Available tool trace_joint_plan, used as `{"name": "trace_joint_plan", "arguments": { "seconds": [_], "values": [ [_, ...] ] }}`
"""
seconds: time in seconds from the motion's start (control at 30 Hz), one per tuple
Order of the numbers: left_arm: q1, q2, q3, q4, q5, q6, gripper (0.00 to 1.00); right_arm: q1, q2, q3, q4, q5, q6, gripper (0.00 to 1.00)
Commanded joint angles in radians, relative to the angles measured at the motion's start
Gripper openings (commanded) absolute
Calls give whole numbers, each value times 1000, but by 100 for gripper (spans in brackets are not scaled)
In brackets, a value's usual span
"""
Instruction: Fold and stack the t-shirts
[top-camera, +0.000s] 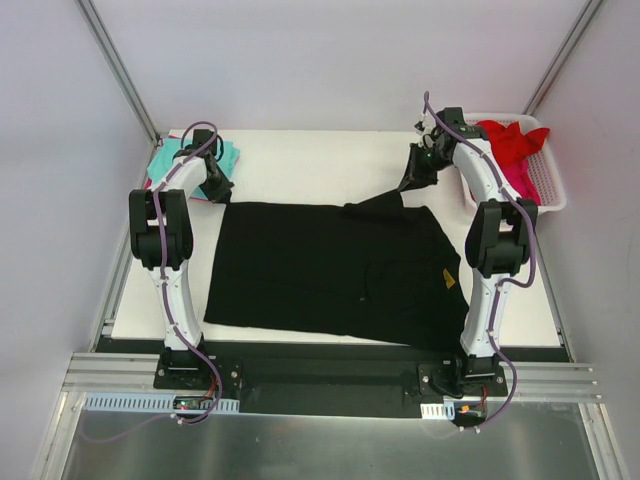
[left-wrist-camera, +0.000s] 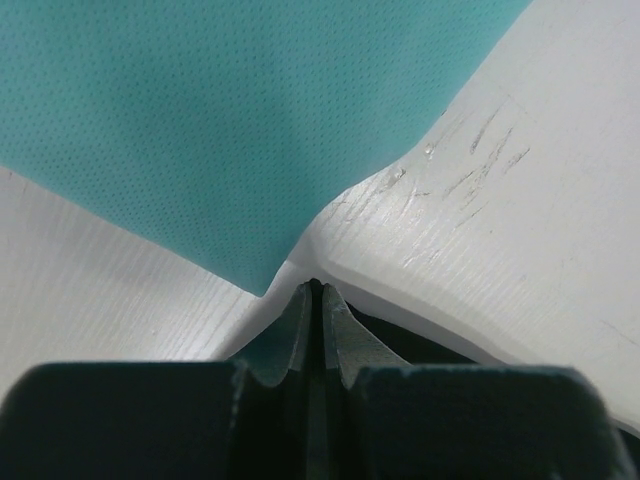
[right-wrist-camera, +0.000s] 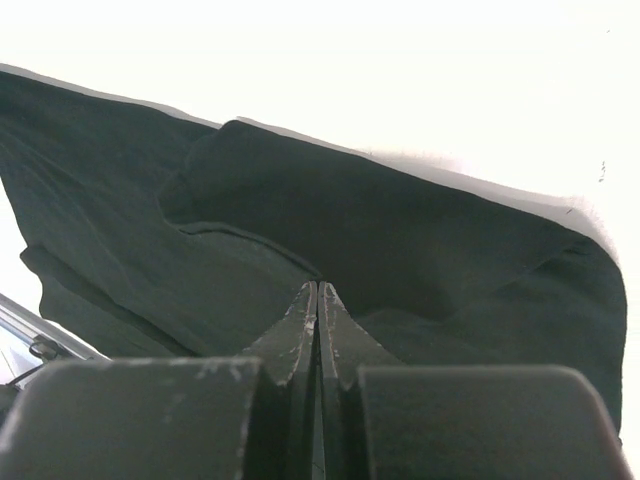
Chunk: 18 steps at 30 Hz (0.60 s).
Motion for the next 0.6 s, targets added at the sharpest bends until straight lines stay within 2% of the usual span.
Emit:
{"name": "trace_joint_plan", "arguments": {
  "seconds": [0.0, 0.57],
  "values": [
    [21, -41, -6, -26, -29, 27, 0, -19, -59, 66, -41, 14, -16, 1],
    [46, -113, -84, -27, -35, 31, 0, -95, -155, 48, -24, 80, 6, 1]
  ]
}}
